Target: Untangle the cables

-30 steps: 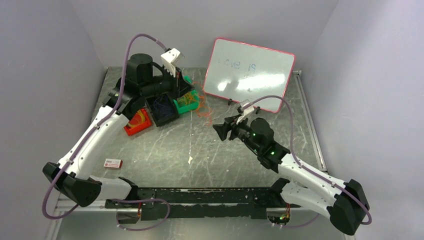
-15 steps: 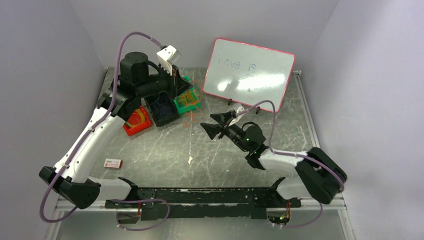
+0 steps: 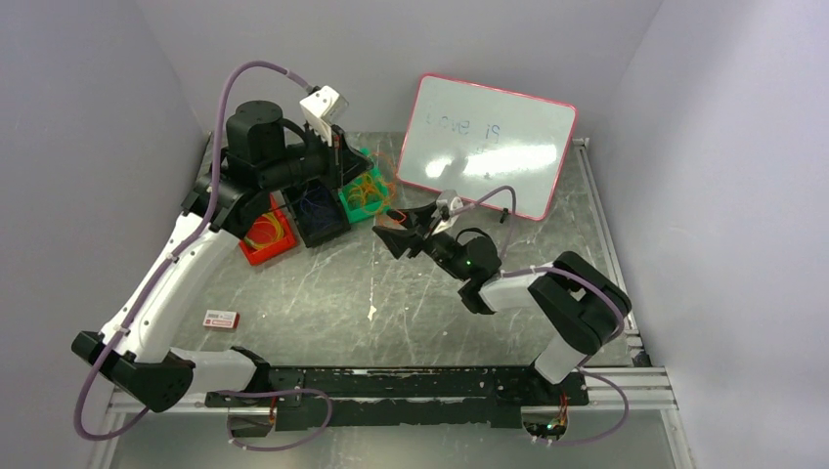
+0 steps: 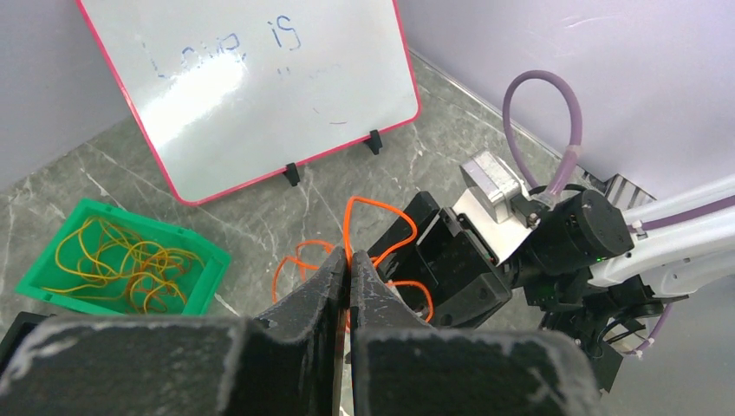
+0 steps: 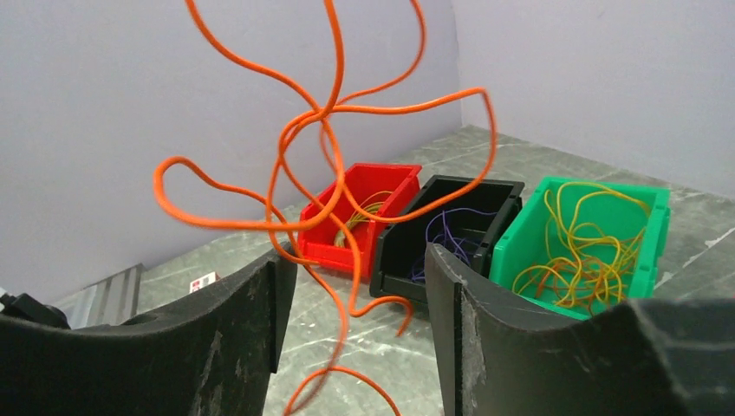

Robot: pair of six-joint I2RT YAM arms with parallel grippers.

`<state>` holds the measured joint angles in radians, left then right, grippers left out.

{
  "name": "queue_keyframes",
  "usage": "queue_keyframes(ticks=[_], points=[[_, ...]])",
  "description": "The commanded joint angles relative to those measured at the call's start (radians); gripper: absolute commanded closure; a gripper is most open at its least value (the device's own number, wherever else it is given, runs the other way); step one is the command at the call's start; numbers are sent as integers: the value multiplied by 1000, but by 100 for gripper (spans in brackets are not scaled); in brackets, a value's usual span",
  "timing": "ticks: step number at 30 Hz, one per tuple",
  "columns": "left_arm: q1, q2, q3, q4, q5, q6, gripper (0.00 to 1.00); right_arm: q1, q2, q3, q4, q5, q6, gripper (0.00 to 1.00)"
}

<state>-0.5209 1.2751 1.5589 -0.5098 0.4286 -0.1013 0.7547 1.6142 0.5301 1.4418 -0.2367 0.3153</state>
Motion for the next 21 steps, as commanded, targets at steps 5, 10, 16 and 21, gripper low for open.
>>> queue_keyframes(ticks=[5,10,16,21], points=[[-5,-26,46,1,-37,-11,93,6,85,46,73,-37,51,59],[-5,-31,63,-1,-80,-20,93,6,115,22,97,-31,80,81],[-5,-35,87,-11,-139,-30,93,7,129,-1,80,-7,102,99],[-4,-40,129,-23,-240,-42,93,6,114,-36,14,32,109,100]])
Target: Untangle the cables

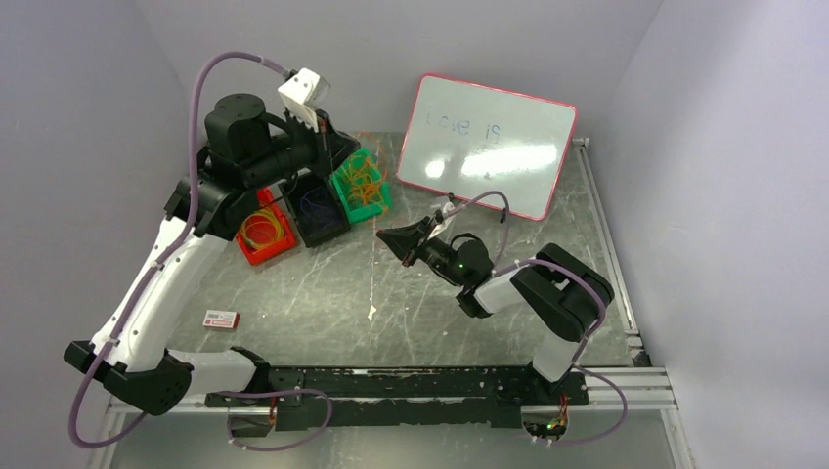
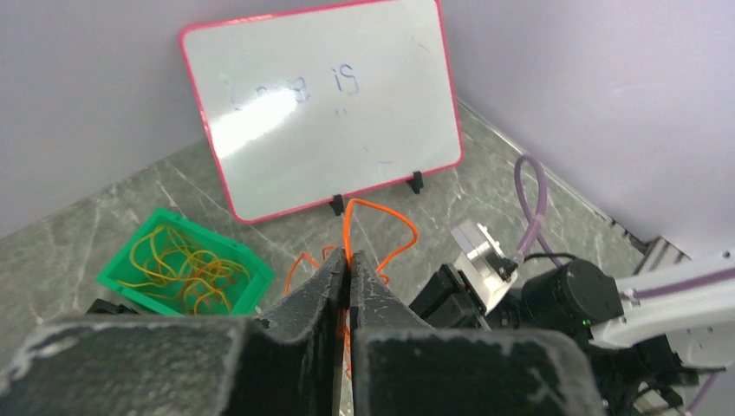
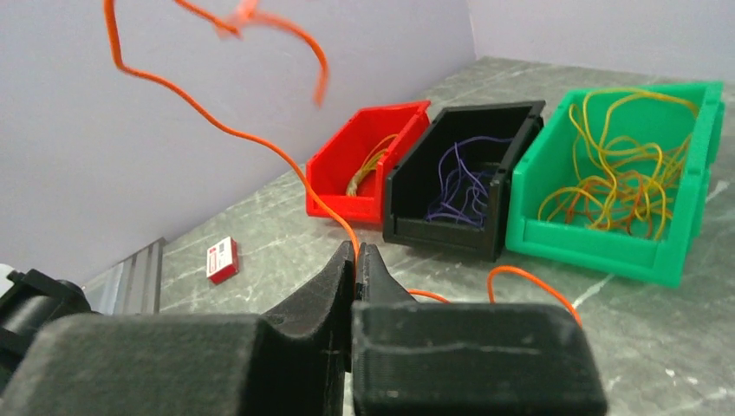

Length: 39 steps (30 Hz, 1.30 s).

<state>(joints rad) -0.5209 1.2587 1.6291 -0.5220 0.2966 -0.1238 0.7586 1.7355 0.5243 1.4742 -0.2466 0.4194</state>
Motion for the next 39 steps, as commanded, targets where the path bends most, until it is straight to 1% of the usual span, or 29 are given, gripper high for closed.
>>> queue_keyframes(ticks=[1,4,6,9,13,16,18,20,22,24,25,26,27,29,31,34,37,39], points=[[-4,-23,74,-16,-143,-23,93,1,-17,-40,-39,54,4,100],[-4,-11,157,-40,-268,-20,93,2,-61,-84,-100,87,-5,100],[-3,4,231,-62,-377,-13,93,1,-103,-111,-172,110,-22,100],[-2,28,342,-79,-542,18,93,1,-187,-157,-291,145,-49,100],[-4,70,463,-63,-745,106,93,2,-316,-216,-493,226,-57,100],[-4,113,540,-59,-835,191,93,3,-428,-244,-655,292,-57,100],[-4,124,559,-44,-847,218,93,4,-497,-252,-759,323,-67,100],[-4,117,543,-23,-833,223,93,3,-570,-265,-819,345,-69,100],[-4,94,503,-6,-776,208,93,4,-647,-268,-868,357,-73,100],[-3,69,445,0,-680,179,93,3,-722,-248,-912,349,-95,100],[-4,54,397,8,-616,171,93,3,-749,-235,-925,325,-120,100],[-4,39,358,24,-530,170,93,4,-769,-221,-933,268,-147,100],[-3,0,265,68,-355,171,93,4,-796,-179,-946,138,-214,91],[-4,-32,200,112,-256,163,93,2,-806,-131,-982,45,-265,78],[-3,-50,166,139,-197,160,93,2,-821,-79,-1038,12,-301,68],[-4,-61,152,151,-122,161,93,3,-863,-15,-1091,37,-329,61],[-4,-77,129,167,-69,165,93,3,-917,30,-1096,71,-348,54],[-4,-87,110,176,-45,168,93,3,-951,54,-1092,87,-372,51]])
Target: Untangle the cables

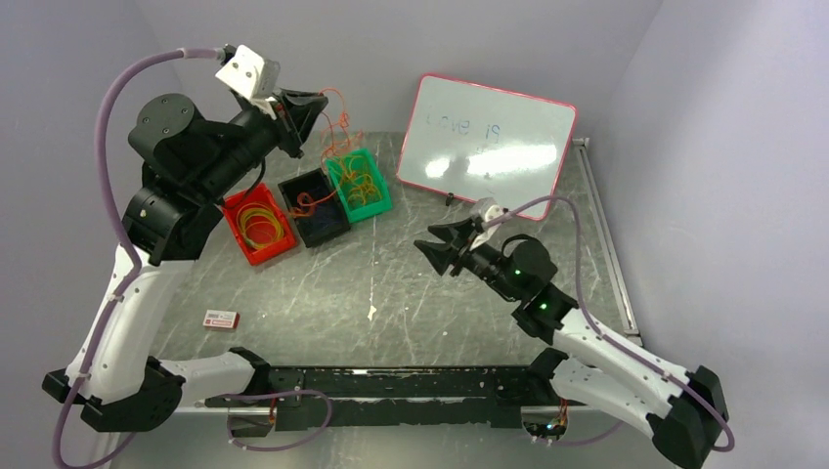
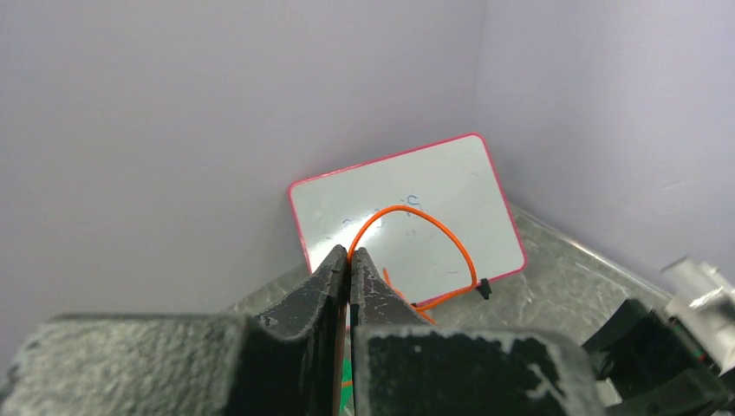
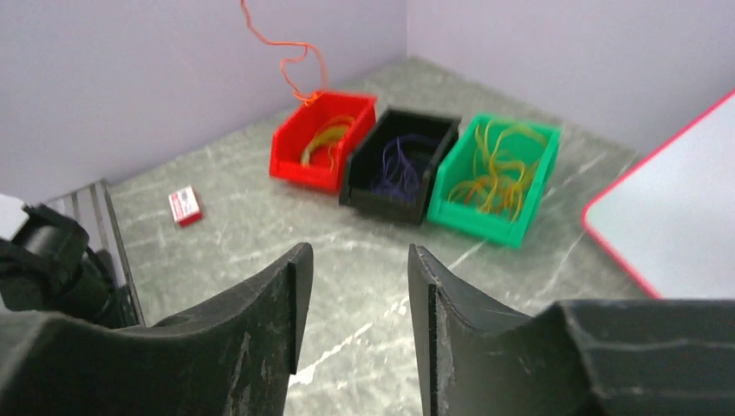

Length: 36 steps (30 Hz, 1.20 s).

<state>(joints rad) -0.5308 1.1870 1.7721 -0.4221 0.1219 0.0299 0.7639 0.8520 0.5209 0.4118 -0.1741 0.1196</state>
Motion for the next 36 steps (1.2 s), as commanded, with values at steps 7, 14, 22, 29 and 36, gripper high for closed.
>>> queue_keyframes(ticks=[7,14,22,29,36], points=[[7,-33,-68,81,206,30,93,-2,-74,114,86,35,-220,51],[6,-29,-94,91,276,11,93,-3,69,194,230,-84,-279,52],[6,-16,-107,100,348,-10,93,-2,197,268,390,-69,-268,52],[6,-15,-116,115,381,-14,93,-2,222,310,347,-114,-291,54],[7,-6,-110,109,414,-10,93,-3,294,332,376,-152,-293,50]])
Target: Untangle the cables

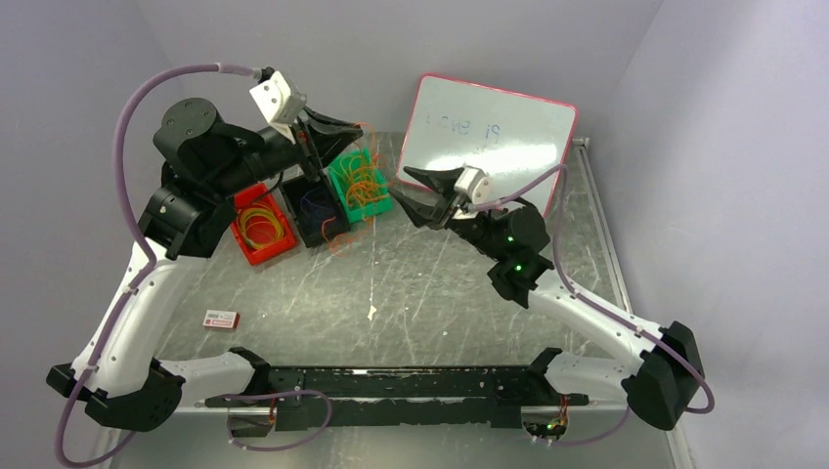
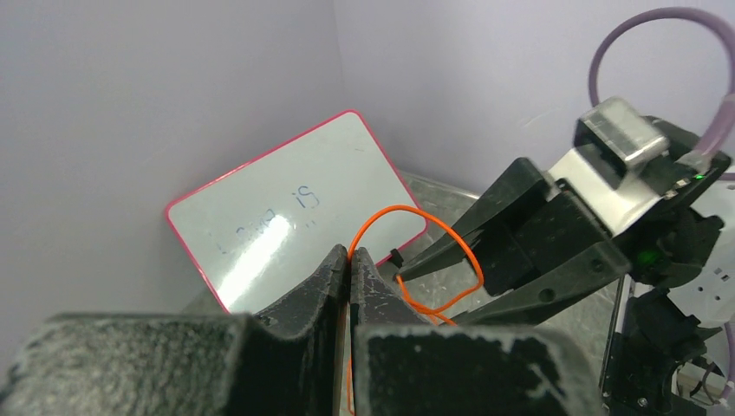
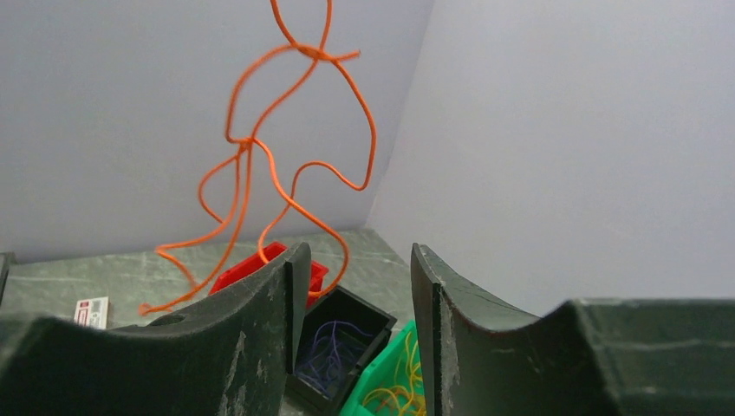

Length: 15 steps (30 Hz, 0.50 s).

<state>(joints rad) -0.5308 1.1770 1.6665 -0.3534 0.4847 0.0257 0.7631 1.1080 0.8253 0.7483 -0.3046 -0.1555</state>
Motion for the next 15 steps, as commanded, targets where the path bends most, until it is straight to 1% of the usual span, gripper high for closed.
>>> queue_keyframes(ticks=[1,6,9,11,15], points=[[6,4,-5,40,54,-6,93,-2,49,30,54,-16,-21,49],[7,1,-12,49,68,-12,93,-2,102,53,95,-17,-20,48],[7,-2,-19,55,67,-17,93,-1,126,65,113,-50,3,54],[6,-4,-23,57,66,-19,93,-3,137,69,129,-64,23,63],[7,-6,-28,53,57,-20,93,-1,139,69,143,-64,61,89]])
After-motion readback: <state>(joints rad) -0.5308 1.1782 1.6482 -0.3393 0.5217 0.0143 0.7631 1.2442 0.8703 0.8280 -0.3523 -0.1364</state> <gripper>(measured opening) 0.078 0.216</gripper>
